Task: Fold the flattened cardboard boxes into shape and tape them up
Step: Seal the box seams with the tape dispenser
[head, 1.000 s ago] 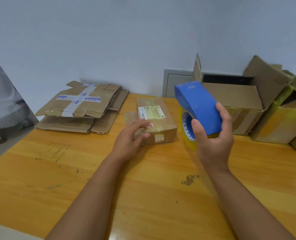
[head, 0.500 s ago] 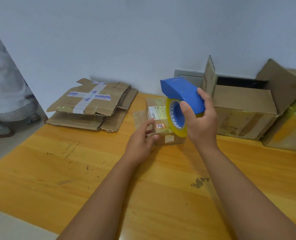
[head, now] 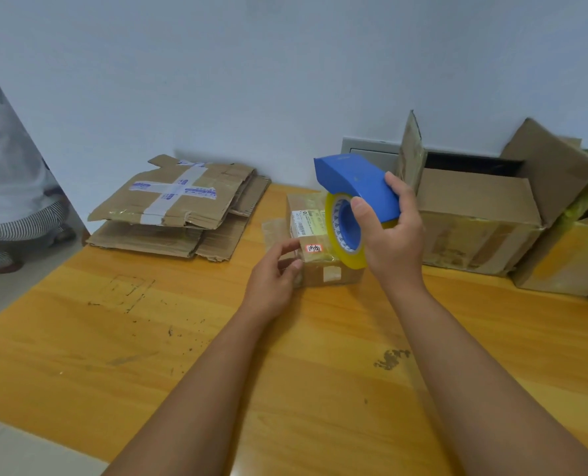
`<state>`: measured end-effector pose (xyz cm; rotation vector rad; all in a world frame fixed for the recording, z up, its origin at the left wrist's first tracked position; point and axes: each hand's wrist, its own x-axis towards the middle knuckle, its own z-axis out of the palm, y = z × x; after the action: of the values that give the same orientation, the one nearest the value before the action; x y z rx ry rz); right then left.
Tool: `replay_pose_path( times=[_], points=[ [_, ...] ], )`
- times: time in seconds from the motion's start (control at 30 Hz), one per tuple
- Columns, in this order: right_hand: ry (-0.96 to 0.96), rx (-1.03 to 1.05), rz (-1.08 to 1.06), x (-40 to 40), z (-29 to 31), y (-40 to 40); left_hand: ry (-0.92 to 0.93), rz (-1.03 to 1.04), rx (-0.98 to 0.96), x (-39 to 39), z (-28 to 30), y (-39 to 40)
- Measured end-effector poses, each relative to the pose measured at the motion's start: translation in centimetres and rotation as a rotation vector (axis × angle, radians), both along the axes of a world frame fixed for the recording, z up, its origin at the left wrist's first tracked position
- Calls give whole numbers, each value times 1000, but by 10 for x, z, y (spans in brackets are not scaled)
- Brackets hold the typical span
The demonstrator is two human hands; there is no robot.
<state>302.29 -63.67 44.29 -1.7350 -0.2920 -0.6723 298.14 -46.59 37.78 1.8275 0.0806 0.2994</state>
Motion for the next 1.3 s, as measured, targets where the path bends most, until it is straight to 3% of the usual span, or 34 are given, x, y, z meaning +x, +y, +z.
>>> replay_pose_path(
  times=[0.13,0.27,0.43,0.63,0.83,0.97,1.3],
  points=[
    [-2,7,-34,-2,-1,3,21,176,-17,4,-3,-10],
    [8,-8,-52,-3,-1,5,80,318,98,-2,-4,-18],
    [17,3,-57,-2,1,5,142,211,75,-10,-2,-33],
    [25,-5,-54,-2,2,5,132,243,43,-14,3,-38],
    [16,4,-63,-3,1,5,27,179,407,-20,6,-35],
    [3,11,-55,-1,-1,4,74,169,508,-21,9,-39],
    [-13,23,-48,1,-3,4,47,148,424,-21,8,-36]
  ],
)
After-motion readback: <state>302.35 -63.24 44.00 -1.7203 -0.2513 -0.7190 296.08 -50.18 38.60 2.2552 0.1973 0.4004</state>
